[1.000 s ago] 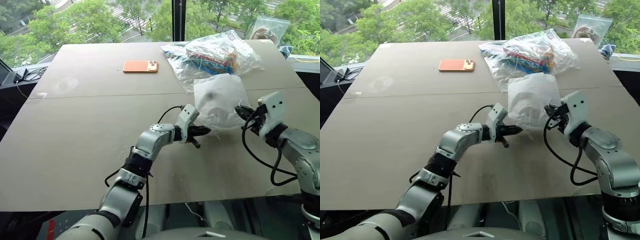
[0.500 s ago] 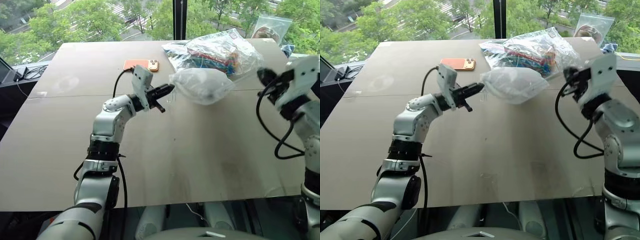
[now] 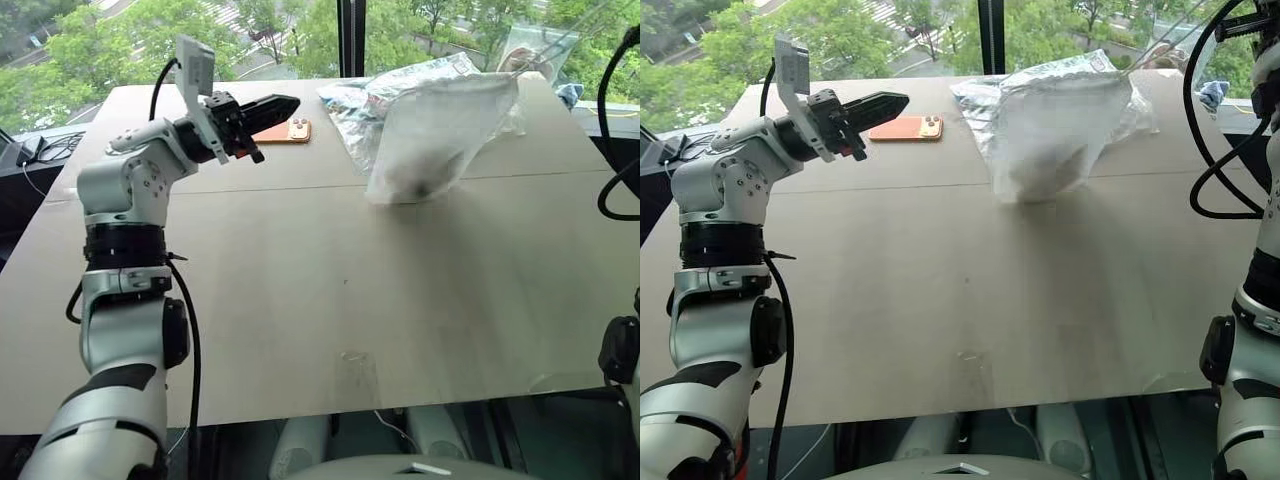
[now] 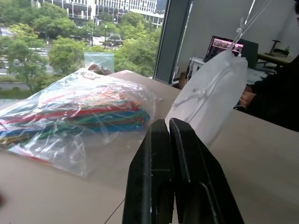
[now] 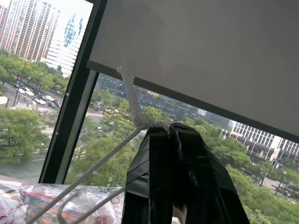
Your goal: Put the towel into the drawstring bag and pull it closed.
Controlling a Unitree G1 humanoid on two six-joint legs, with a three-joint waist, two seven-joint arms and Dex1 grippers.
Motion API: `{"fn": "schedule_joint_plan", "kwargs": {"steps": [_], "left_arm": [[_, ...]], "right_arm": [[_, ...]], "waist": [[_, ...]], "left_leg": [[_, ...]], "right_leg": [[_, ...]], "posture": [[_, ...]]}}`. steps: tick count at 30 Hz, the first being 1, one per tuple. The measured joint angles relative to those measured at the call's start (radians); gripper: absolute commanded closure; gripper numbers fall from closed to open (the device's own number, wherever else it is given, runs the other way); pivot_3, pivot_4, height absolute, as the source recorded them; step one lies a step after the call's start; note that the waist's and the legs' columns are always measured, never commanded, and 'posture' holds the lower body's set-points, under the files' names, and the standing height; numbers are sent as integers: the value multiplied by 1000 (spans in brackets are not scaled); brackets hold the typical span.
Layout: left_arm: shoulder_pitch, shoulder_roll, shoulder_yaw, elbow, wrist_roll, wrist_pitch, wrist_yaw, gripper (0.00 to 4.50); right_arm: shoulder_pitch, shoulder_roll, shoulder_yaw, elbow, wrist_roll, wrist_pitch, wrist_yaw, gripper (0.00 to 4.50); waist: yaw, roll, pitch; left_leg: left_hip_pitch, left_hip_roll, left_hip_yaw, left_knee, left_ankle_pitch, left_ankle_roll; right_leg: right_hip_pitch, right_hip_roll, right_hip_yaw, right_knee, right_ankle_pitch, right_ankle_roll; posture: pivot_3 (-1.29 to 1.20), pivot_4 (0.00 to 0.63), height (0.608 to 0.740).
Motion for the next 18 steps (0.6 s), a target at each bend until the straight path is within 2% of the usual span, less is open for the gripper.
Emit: {"fn": "schedule_joint_plan", "kwargs": {"steps": [7,10,11,13,16,18], "left_arm": [[4,4,2,50,116,-180,80,4425],[74,-21,-10,0,110,-165,66,4425],[120,-42,-17,-52,86,-129,48,3878],[158,-84,-40,-100,67,-99,38,3157],[151,-162,-89,-122,107,-128,98,1718],[137,-189,-106,-102,145,-165,132,1718]], "right_arm": [[-1,4,8,26,-30,-41,-9,4500],[4,17,9,7,-12,-36,10,4500],[7,21,13,-15,2,-28,26,4500],[11,22,27,-45,19,-13,46,4500],[28,26,36,-89,54,11,75,4500],[50,26,32,-122,85,37,91,4500]], "waist": [[0,0,0],[0,0,0],[0,0,0],[1,0,0],[9,0,0],[8,0,0]], "left_leg": [[0,0,2,0,0,0],[0,0,3,0,-1,2],[-1,1,3,0,-1,2],[-2,1,2,0,-1,2],[-2,0,1,1,-2,3],[-2,0,2,2,-2,3]], "right_leg": [[-1,-1,2,1,0,0],[-1,-1,3,1,0,0],[-2,-1,3,1,0,0],[-3,-1,2,2,0,0],[-2,-1,1,3,0,0],[-3,-1,2,4,0,0]], "posture": [[0,150,740],[0,150,740],[0,150,740],[0,150,740],[0,150,740],[0,150,740]]}}
